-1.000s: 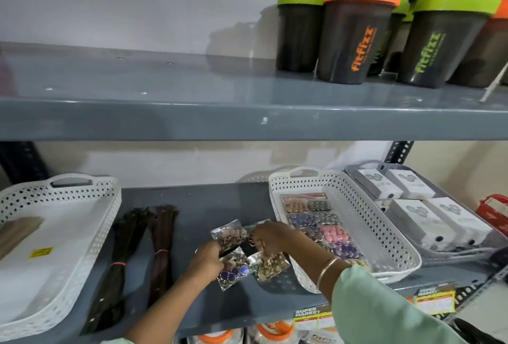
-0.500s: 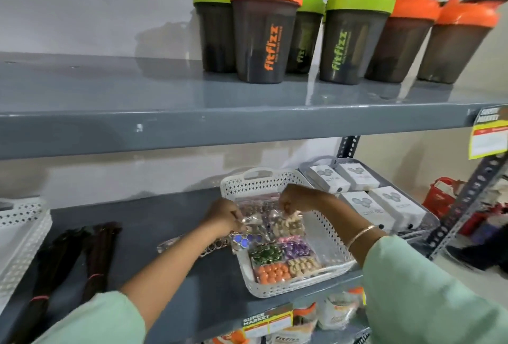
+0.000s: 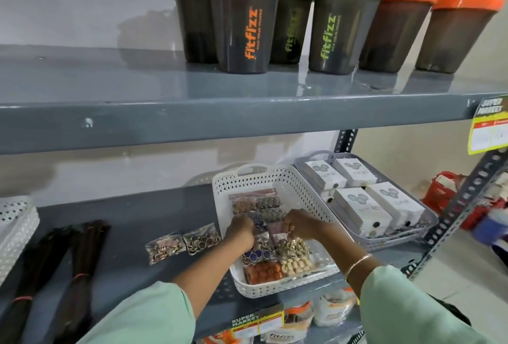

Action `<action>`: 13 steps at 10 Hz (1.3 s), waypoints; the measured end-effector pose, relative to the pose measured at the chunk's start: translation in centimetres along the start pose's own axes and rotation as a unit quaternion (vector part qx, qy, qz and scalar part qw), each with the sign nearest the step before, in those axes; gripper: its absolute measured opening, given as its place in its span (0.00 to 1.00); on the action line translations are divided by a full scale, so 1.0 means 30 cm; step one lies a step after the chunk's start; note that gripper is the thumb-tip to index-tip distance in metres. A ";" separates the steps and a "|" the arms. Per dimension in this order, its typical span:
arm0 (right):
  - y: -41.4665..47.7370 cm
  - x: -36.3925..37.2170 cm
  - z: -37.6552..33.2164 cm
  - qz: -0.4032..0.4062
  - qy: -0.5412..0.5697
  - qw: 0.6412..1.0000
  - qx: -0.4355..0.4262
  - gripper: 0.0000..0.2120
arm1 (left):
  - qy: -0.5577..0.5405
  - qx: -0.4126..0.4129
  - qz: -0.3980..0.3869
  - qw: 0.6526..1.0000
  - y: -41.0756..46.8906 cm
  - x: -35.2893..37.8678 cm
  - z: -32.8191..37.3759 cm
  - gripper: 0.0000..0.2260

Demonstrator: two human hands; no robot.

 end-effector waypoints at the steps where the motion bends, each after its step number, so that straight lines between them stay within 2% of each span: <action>1: 0.005 -0.069 -0.094 0.112 -0.058 0.992 -0.017 0.07 | -0.080 0.055 0.084 0.992 -0.055 -0.078 -0.041 0.10; 2: 0.036 -0.121 -0.219 0.192 -0.043 0.979 -0.042 0.08 | -0.114 0.052 0.161 0.979 -0.095 -0.170 -0.138 0.10; 3: 0.109 -0.093 -0.459 0.171 -0.049 0.975 -0.134 0.12 | -0.118 -0.019 0.202 0.972 -0.105 -0.284 -0.356 0.11; 4: 0.172 -0.012 -0.584 0.118 -0.073 0.977 -0.164 0.13 | -0.044 -0.084 0.172 0.980 -0.095 -0.312 -0.499 0.12; 5: 0.243 0.101 -0.639 0.065 -0.124 0.986 -0.090 0.16 | 0.074 -0.141 0.103 0.982 -0.094 -0.286 -0.620 0.14; 6: 0.262 0.118 -0.637 0.049 -0.127 0.989 -0.057 0.16 | 0.068 -0.152 0.088 0.982 -0.096 -0.262 -0.654 0.14; 7: 0.221 0.115 -0.660 0.061 -0.132 0.987 -0.073 0.15 | -0.036 -0.114 0.095 0.988 -0.107 -0.271 -0.658 0.04; 8: 0.215 0.079 -0.656 0.043 -0.112 0.989 -0.091 0.14 | -0.153 -0.071 0.115 0.979 -0.118 -0.302 -0.650 0.13; 9: 0.180 -0.017 -0.655 0.054 -0.084 0.987 -0.124 0.04 | -0.279 -0.012 0.138 0.950 -0.121 -0.383 -0.606 0.16; 10: 0.132 -0.126 -0.607 0.075 -0.073 0.987 -0.123 0.03 | -0.315 0.025 0.124 0.941 -0.094 -0.421 -0.524 0.17; 11: 0.073 -0.273 -0.447 0.098 -0.086 0.986 -0.101 0.12 | -0.270 0.075 0.124 0.952 -0.029 -0.415 -0.330 0.17; 12: 0.067 -0.304 -0.227 0.115 -0.089 0.989 -0.036 0.12 | -0.168 0.090 0.124 0.974 0.058 -0.314 -0.145 0.12; 13: 0.086 -0.259 -0.138 0.106 -0.076 0.991 -0.010 0.13 | -0.169 0.060 0.119 0.977 0.120 -0.230 -0.098 0.12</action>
Point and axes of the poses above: each hand's wrist, its own y-axis towards the middle knuckle, its own x-axis out of the palm, z = x × y, the point moved 4 cm from there along y, towards the middle knuckle, and after that the axes turned 11 degrees about -z, right-handed, at the moved point
